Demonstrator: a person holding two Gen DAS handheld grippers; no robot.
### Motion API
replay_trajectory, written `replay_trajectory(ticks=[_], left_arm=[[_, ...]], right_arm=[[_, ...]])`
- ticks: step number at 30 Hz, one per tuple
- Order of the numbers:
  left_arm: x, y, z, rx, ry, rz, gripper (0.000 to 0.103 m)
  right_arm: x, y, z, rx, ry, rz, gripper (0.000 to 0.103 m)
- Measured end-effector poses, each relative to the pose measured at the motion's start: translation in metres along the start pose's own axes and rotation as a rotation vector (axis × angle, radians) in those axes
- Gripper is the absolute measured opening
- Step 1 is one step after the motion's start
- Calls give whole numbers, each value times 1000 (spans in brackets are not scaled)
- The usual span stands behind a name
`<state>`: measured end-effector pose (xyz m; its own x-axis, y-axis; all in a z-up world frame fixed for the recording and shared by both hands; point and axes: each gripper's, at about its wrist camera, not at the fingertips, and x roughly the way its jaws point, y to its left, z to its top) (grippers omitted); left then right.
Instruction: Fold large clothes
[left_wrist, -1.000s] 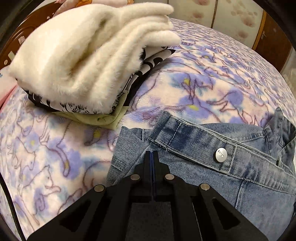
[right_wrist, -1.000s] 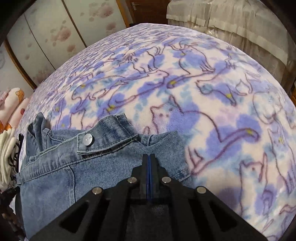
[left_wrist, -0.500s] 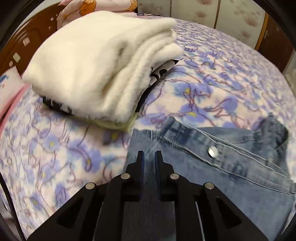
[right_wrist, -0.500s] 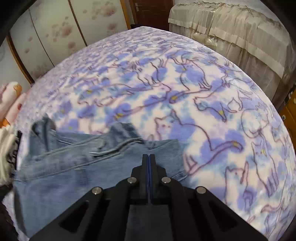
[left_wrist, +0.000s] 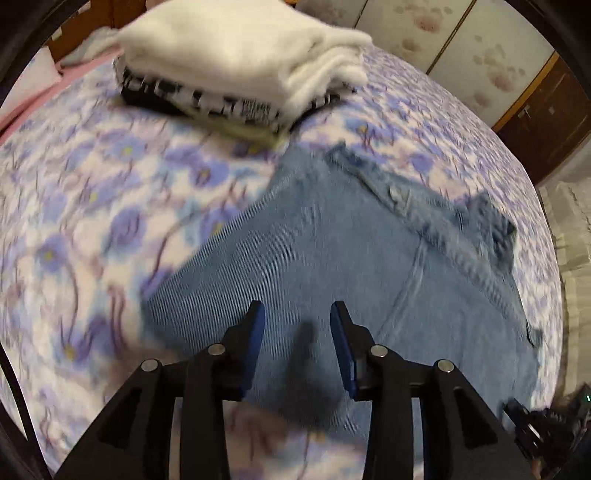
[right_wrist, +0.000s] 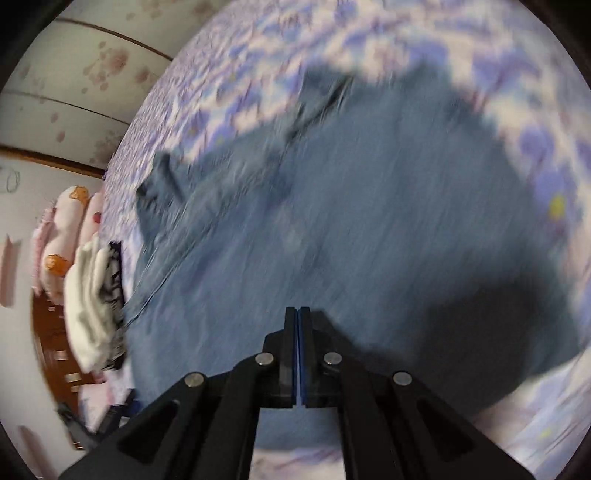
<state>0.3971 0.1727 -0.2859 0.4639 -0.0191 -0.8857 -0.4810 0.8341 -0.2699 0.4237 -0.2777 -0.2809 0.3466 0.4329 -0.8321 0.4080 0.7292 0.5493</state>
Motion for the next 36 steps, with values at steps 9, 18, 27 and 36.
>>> replay_trajectory(ticks=[9,18,27,36], left_arm=[[-9,27,-49,-60,148,-51,36],[-6,55,-68,-132,216,-102,39],[10,76,-54,-225,271,-271,41],[48,96,-37,-314,273,-512,51]], right_arm=[[61,76,-39,-82,204,80,0],[91,129,-23,-296,193,-191,0],[111,123,-19,-311,228,-275,0],[100,104,-14,-309,217,-234,0]])
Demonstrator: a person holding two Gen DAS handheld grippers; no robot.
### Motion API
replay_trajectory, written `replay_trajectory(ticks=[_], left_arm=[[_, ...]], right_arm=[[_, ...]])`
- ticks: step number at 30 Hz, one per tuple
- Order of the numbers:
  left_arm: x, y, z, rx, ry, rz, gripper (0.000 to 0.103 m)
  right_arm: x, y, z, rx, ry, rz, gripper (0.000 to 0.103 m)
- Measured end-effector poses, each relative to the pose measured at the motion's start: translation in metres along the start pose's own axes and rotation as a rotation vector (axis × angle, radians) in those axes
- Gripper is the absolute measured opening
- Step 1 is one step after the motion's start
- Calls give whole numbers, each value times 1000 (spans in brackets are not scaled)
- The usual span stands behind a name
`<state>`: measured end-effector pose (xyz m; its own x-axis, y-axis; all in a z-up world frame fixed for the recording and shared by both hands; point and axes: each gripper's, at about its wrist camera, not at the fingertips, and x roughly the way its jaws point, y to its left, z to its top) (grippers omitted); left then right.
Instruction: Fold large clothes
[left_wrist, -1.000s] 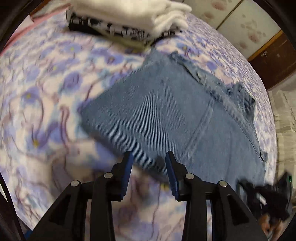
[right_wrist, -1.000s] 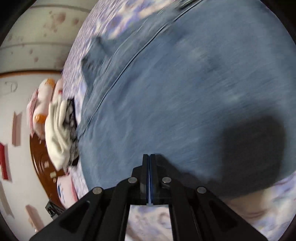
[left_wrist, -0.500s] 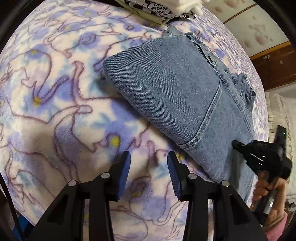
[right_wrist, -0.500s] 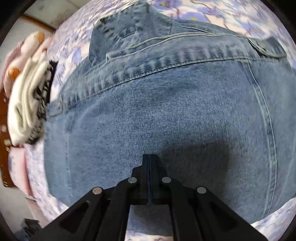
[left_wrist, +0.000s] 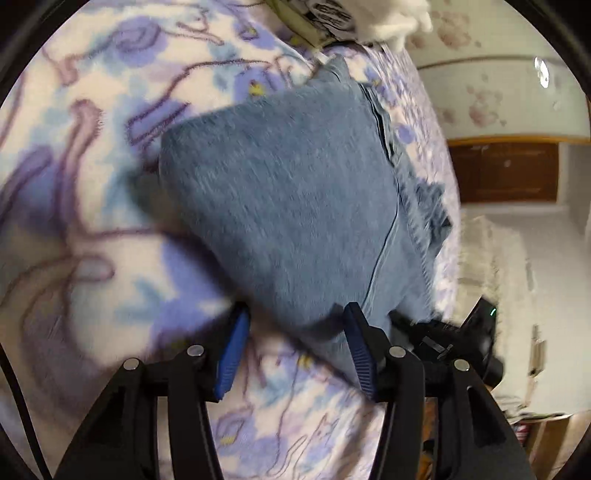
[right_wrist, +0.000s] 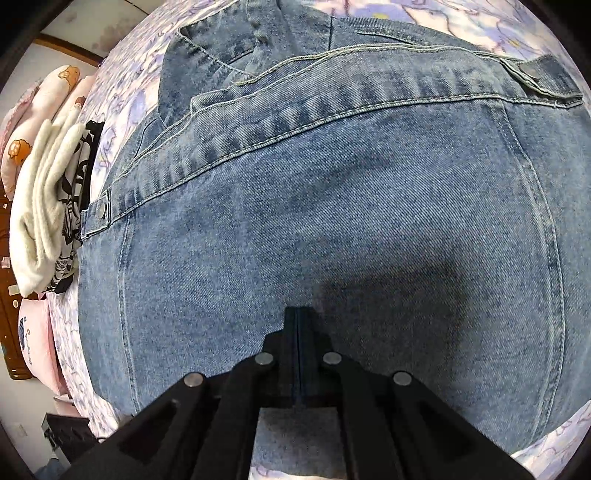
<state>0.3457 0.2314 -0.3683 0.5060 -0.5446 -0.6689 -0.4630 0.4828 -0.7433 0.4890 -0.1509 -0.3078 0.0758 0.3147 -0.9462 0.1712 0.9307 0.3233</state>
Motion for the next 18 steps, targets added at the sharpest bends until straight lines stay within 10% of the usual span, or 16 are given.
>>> replay_trajectory(ticks=[18], left_arm=[[37,6,55,-91,-62,-124,46]], right_arm=[[5,16,-2,27,-18,-32,0]])
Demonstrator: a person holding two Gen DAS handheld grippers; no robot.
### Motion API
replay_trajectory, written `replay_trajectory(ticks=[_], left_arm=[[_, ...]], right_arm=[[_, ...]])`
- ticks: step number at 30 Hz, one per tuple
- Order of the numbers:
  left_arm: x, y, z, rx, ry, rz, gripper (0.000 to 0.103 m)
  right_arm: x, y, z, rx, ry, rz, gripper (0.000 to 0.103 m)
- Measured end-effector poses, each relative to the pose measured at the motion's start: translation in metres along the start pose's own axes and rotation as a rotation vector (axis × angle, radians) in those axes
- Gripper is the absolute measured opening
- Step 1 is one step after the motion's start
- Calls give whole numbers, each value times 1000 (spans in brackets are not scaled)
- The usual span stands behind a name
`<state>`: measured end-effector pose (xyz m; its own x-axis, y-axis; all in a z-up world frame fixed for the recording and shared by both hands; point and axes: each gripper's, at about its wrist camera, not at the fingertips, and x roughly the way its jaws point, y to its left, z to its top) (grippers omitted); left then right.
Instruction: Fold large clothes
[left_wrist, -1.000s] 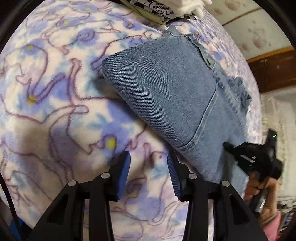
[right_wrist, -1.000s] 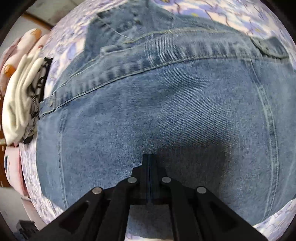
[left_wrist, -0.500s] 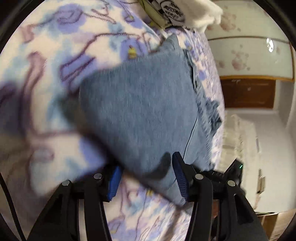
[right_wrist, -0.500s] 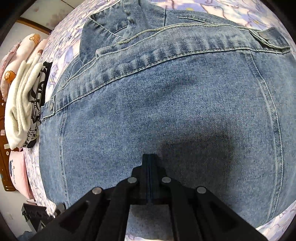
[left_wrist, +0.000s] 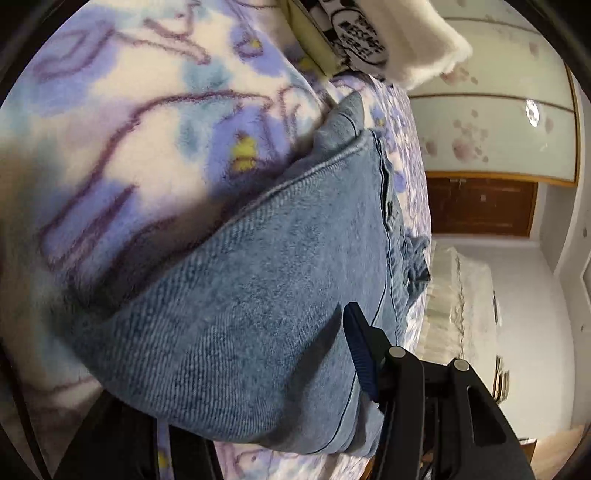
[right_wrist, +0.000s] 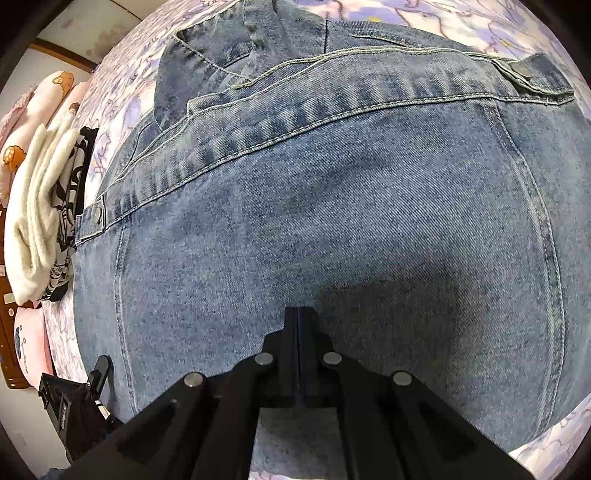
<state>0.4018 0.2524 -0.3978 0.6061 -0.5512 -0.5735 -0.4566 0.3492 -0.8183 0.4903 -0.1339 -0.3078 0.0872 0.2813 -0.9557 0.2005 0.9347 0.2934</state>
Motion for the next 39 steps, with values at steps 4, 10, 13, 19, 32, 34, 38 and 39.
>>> replay_trajectory(ticks=[4,10,13,19,32,34,38,39], left_arm=[[-3,2,-1,-66,-22,39,35],[-3,-16,-4,-66,-23,76,19],[-15,-37,-14,-37,-92,22,12],[-27,-116,-53,172,-202,-40,10],[14,-266,-177,456,-242,-72,11],[35,-283,-197,486,-216,-65,11],[75,-305,-239,575,-161,-32,11],[89,-309,-249,591,-146,-25,11]], right_arm=[[2,3,3,8,6,-1,0],[2,-1,4,17,11,13,0],[-1,-5,1,8,-2,23,0],[-5,-15,-1,-30,-1,94,0],[-17,-56,25,-106,123,294,0],[-30,-69,31,-107,108,319,0],[-75,-121,45,-72,38,376,0],[-88,-140,48,-62,13,376,0]])
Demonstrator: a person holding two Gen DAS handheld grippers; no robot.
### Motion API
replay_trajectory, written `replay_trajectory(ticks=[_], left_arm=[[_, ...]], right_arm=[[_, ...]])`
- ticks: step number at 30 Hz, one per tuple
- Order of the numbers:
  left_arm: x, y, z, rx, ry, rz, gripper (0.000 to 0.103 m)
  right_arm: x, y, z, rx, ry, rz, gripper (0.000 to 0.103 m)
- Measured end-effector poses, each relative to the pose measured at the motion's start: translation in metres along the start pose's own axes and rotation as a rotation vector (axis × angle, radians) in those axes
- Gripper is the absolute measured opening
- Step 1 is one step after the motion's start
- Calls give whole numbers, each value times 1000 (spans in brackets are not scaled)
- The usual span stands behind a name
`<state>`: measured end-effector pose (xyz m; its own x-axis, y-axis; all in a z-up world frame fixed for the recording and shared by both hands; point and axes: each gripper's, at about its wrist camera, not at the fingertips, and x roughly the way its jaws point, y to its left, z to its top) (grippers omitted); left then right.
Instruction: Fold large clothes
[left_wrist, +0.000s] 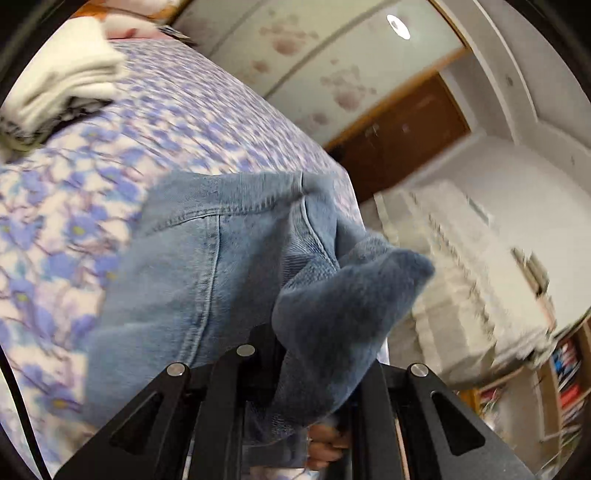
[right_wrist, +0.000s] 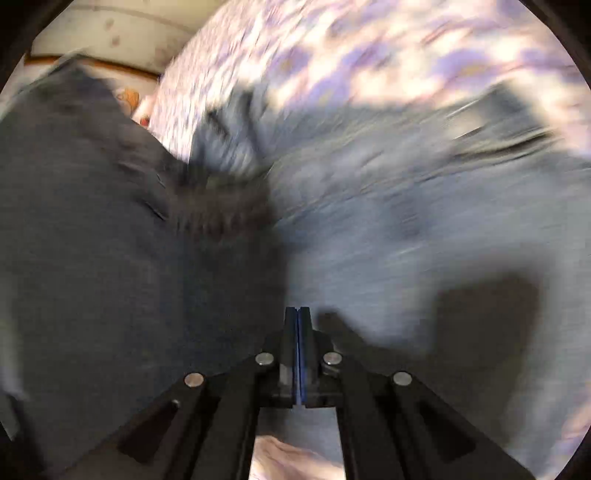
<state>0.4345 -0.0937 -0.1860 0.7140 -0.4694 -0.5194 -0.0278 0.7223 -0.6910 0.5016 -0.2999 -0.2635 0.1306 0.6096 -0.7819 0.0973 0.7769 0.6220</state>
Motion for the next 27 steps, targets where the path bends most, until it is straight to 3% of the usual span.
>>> replay_trajectory(ticks=[5,7,9,13,20,27], left_arm=[[62,-36,-55,118,128,65,11],[80,-39,-76,128,180,76,11],[93,-42,-93,150,203,88,11],[114,-49,-116,289,213,174,11],[115,-65,-143,462,228,293,12],[114,-81,-176,703,271,393,16]], right_arm=[[-65,-71,5,52,-53,20,0],[-79,-97,4,65,-67,-9,0],[-91,-120,2,89,-83,-39,0],[-105,-156,-7,169,-97,-9,0],[-120,-190,-16,258,-73,66,0],[-102,-174,-5,283,-10,184,0]])
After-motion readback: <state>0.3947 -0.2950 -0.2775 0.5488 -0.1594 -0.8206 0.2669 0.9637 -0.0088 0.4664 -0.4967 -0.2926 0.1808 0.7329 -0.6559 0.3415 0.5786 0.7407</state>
